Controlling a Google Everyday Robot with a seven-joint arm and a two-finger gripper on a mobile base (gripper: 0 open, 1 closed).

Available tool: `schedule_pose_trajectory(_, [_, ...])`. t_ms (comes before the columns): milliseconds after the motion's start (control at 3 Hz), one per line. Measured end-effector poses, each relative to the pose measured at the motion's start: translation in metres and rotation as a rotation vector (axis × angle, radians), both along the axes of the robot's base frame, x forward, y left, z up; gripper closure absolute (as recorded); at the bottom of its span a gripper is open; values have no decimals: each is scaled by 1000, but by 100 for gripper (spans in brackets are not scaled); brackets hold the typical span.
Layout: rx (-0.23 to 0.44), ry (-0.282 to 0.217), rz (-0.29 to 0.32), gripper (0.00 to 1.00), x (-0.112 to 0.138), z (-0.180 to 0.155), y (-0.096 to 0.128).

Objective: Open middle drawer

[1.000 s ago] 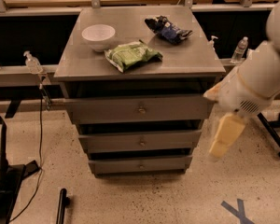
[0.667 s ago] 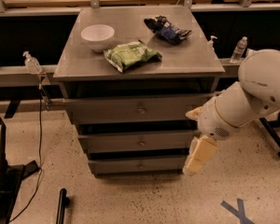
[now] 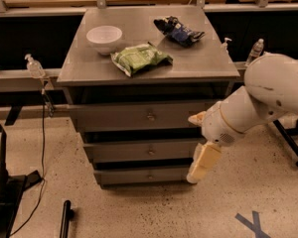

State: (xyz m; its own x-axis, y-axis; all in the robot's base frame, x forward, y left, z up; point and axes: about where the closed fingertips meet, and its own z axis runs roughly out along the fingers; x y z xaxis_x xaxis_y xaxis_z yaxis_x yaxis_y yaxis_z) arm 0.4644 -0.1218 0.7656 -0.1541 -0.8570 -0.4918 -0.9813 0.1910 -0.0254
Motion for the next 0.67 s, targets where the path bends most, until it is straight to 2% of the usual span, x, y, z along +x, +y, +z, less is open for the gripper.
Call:
schedule_pose_trajectory(333, [67, -62, 46, 0, 46, -60, 51])
schedule_pose_trajectory(667, [89, -124, 30, 0, 81, -95, 87])
